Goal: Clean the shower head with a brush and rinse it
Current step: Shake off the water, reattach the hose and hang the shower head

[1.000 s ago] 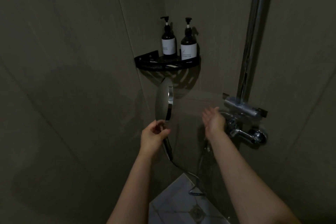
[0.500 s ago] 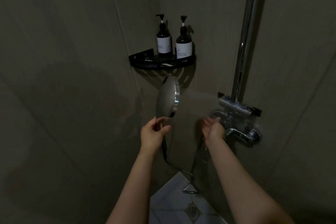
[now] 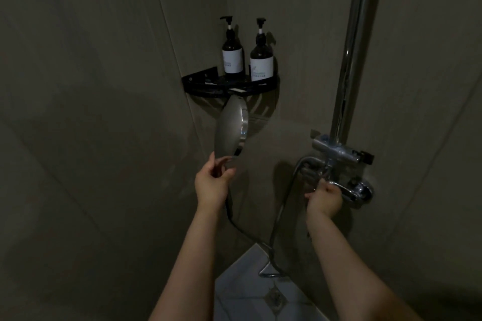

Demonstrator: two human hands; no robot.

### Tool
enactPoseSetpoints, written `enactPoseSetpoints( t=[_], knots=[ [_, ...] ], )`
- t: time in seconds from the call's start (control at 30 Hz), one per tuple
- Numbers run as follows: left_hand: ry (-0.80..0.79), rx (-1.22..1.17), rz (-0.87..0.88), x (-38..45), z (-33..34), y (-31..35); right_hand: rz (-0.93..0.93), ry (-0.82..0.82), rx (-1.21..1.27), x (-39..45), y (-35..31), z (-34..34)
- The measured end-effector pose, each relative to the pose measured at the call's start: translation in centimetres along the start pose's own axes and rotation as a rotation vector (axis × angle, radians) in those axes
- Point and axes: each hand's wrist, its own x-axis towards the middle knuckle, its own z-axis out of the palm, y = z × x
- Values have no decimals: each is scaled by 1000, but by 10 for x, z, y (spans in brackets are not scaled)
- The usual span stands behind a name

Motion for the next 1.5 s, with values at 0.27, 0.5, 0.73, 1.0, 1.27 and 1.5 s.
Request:
enactPoseSetpoints(
  t=[0.27,0.5,0.73,1.0,1.27,1.5],
  knots=[
    [-51,-24,-40,-7,7,-2,-142,-122,-401,6,25,-30],
    [-34,-38,-77,-8,12,-4,-167,-249,-784,25,29,-43],
    [52,-35,-53,-2,18,-5,5,-296,-940,31,34,-49],
    [249,35,-28,9,28,5,245,-961,-662,-23,-9,-9],
    [183,3,-26,13,33,8,-143,-1149,-576,-42,-30,23],
    [-51,-40,-128,10,41,7,-293,-1234,-697,-69,-27,36]
  ],
)
